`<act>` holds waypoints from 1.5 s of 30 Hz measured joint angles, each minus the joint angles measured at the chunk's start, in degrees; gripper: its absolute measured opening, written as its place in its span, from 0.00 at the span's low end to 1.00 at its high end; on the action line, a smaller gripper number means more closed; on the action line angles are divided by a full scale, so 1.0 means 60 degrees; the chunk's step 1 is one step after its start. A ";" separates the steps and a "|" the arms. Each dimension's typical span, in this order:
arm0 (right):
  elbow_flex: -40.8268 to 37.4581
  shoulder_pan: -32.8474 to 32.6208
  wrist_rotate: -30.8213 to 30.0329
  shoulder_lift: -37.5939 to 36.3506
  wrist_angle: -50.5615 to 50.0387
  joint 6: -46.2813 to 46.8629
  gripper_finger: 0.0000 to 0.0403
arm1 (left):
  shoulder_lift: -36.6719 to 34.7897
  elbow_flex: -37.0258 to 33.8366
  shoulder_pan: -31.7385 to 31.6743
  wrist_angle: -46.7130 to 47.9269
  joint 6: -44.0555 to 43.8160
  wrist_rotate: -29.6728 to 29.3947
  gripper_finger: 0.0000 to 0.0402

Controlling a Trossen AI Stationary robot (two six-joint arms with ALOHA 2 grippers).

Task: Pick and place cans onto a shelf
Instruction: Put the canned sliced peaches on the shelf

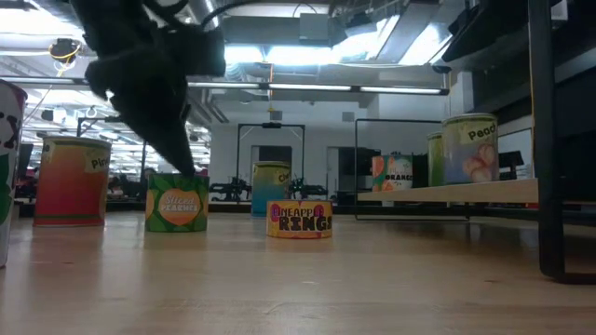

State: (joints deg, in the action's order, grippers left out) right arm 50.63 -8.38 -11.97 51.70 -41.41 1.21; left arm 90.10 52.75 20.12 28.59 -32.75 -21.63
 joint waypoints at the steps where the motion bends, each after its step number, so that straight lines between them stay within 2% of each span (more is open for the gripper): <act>1: 0.0000 0.0000 0.0000 0.0000 0.0000 0.0000 0.27 | 0.0047 0.0000 0.0000 0.0002 -0.0007 0.0000 0.25; 14: -0.0004 0.0001 0.0004 0.0000 -0.0004 0.0004 0.27 | 0.0242 0.0000 0.0004 0.0031 -0.0015 -0.0117 0.18; 25: -0.0004 0.0000 0.0004 0.0000 -0.0004 0.0004 0.27 | 0.0238 0.0000 0.0004 0.0039 -0.0012 -0.0098 0.02; 36: -0.0004 0.0002 0.0007 0.0000 -0.0004 0.0004 0.27 | 0.0235 0.0035 0.0001 0.0058 0.0177 -0.0012 0.01; 45: -0.0004 0.0003 0.0007 0.0000 -0.0004 0.0004 0.27 | 0.0260 0.1430 -0.0022 0.0342 0.1798 0.0066 0.00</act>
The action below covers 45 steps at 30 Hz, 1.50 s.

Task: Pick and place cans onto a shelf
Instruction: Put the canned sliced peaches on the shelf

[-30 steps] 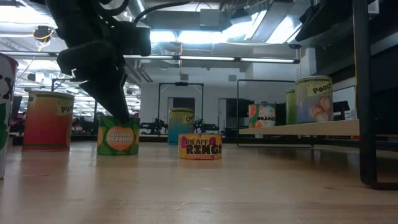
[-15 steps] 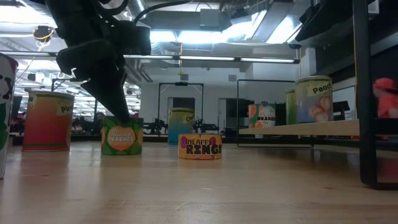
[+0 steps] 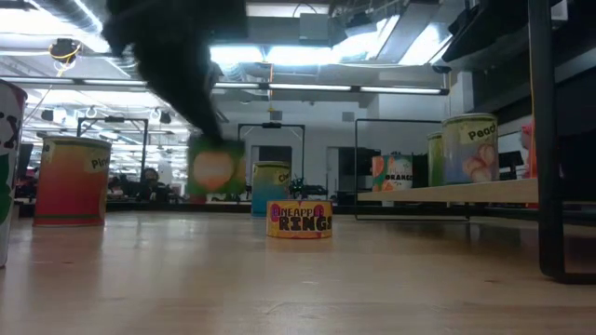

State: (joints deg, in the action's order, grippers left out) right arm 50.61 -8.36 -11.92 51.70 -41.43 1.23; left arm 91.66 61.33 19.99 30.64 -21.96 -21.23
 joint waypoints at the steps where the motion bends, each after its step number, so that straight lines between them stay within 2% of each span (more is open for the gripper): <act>1: 0.0000 -0.0003 0.0000 0.0000 0.0000 0.0000 0.27 | 0.0000 0.0208 -0.0013 -0.0017 0.0207 -0.0014 0.00; 12: 0.0000 -0.0003 0.0000 0.0000 0.0000 -0.0029 0.27 | 0.0011 0.2489 -0.0784 -0.0150 0.2718 0.0354 0.00; 20: -0.0004 -0.0003 0.0000 0.0000 0.0018 -0.0007 0.27 | 0.0511 0.3797 -0.1473 -0.0464 0.4055 0.0729 0.00; 22: -0.0006 0.0001 -0.0003 0.0006 0.0015 -0.0007 0.27 | 0.0817 0.4086 -0.1643 -0.1144 0.4305 0.0940 0.00; 24: -0.0007 -0.0002 0.0000 0.0007 0.0019 -0.0007 0.27 | 0.0917 0.4202 -0.1767 -0.0872 0.4551 0.0990 0.00; 27: -0.0007 -0.0003 0.0000 0.0047 0.0015 -0.0014 0.27 | 0.1390 0.4484 -0.1971 -0.1262 0.4807 0.1075 0.00; 30: -0.0015 -0.0003 0.0000 0.0114 0.0055 -0.0024 0.27 | 0.1904 0.4752 -0.2147 -0.1516 0.5066 0.1548 0.00; 38: -0.0016 -0.0003 0.0007 0.0379 0.0047 -0.0016 0.27 | 0.3399 0.5512 -0.2543 -0.1572 0.5346 0.2214 0.00; 45: -0.0015 -0.0003 0.0007 0.0502 0.0055 -0.0007 0.27 | 0.4453 0.6026 -0.2796 -0.1624 0.5520 0.2323 0.00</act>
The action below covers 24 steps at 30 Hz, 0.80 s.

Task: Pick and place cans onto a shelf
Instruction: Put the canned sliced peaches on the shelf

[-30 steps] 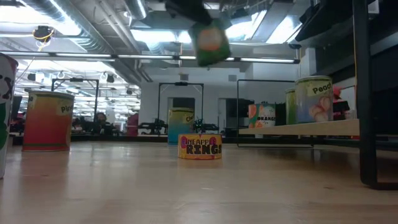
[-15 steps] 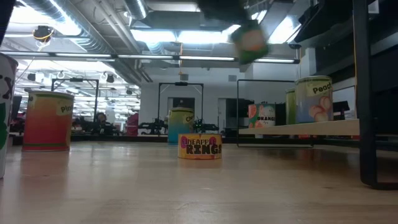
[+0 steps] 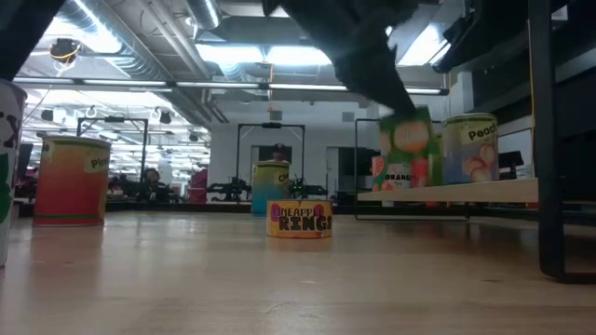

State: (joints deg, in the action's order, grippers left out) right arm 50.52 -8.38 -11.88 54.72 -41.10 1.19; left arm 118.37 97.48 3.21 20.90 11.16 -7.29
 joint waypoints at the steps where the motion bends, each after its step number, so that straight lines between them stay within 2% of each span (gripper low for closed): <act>1: 0.0000 0.0000 0.0000 -0.0002 0.0020 0.0005 0.27 | 0.0107 0.0019 -0.0043 -0.0054 0.0003 -0.0004 0.00; 9: 0.0000 0.0000 0.0000 -0.0007 0.0017 0.0007 0.27 | 0.0560 0.0041 -0.0351 -0.0222 -0.0015 -0.0004 0.00; 24: 0.0000 0.0000 0.0000 -0.0011 0.0014 0.0007 0.27 | 0.0538 0.0034 -0.0428 -0.0406 -0.0080 0.0138 0.01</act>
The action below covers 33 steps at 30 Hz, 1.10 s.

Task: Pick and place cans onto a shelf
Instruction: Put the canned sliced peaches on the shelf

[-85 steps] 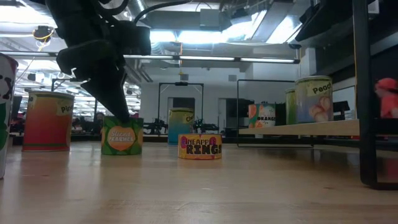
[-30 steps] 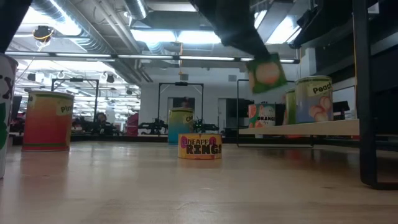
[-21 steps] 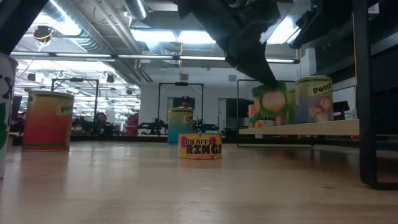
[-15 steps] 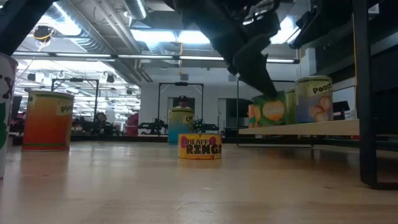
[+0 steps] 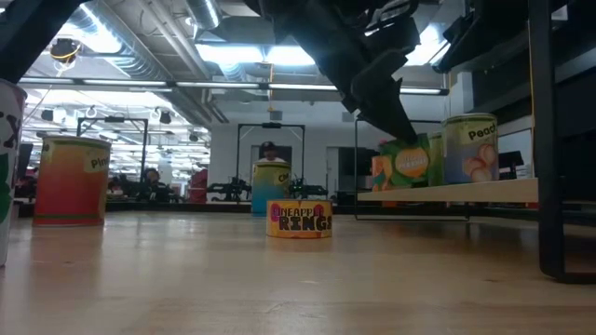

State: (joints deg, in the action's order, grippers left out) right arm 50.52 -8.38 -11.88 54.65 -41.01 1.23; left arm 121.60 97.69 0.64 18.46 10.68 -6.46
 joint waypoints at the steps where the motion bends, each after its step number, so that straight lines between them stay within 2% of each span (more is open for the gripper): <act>1: 0.0000 0.0000 0.0004 0.0000 0.0001 0.0000 0.27 | 0.0000 0.0000 0.0000 0.0000 0.0000 0.0001 0.01; 11: 0.0000 0.0001 0.0004 0.0000 0.0000 0.0004 0.27 | 0.0000 0.0000 0.0000 -0.0015 -0.0733 0.0000 0.01; 33: 0.0000 0.0001 0.0007 0.0000 -0.0001 0.0004 0.27 | -0.0004 -0.0004 0.0004 -0.0015 -0.0769 -0.0003 0.01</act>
State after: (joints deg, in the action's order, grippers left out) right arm 50.52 -8.38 -11.84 54.65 -41.02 1.26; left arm 121.58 97.67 0.67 18.37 6.07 -6.48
